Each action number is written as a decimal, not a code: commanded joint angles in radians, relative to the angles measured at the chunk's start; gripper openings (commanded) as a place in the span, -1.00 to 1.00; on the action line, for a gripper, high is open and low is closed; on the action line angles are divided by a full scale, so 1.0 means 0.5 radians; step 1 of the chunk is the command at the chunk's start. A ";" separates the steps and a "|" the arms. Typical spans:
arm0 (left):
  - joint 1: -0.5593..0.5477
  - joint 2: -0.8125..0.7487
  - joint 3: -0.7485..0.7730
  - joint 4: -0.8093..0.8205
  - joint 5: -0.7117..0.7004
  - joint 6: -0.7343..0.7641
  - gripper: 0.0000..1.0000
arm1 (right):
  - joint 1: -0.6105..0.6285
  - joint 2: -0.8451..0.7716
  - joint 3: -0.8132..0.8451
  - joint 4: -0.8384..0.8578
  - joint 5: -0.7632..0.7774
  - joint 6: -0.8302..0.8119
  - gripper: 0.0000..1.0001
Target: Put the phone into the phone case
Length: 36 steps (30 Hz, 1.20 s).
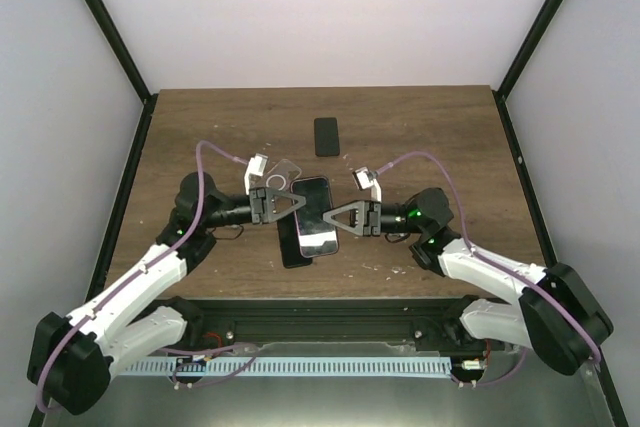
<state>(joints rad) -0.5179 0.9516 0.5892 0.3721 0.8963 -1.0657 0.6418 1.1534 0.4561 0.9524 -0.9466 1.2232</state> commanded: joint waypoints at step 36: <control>-0.064 -0.132 0.013 -0.562 0.043 0.219 -1.00 | 0.030 -0.054 0.137 -0.006 0.510 -0.109 -0.64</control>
<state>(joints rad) -0.5446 0.8772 0.5388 0.2295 0.9390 -1.0290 0.6495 1.1378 0.4614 0.9146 -0.7055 1.2270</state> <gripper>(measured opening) 0.087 0.166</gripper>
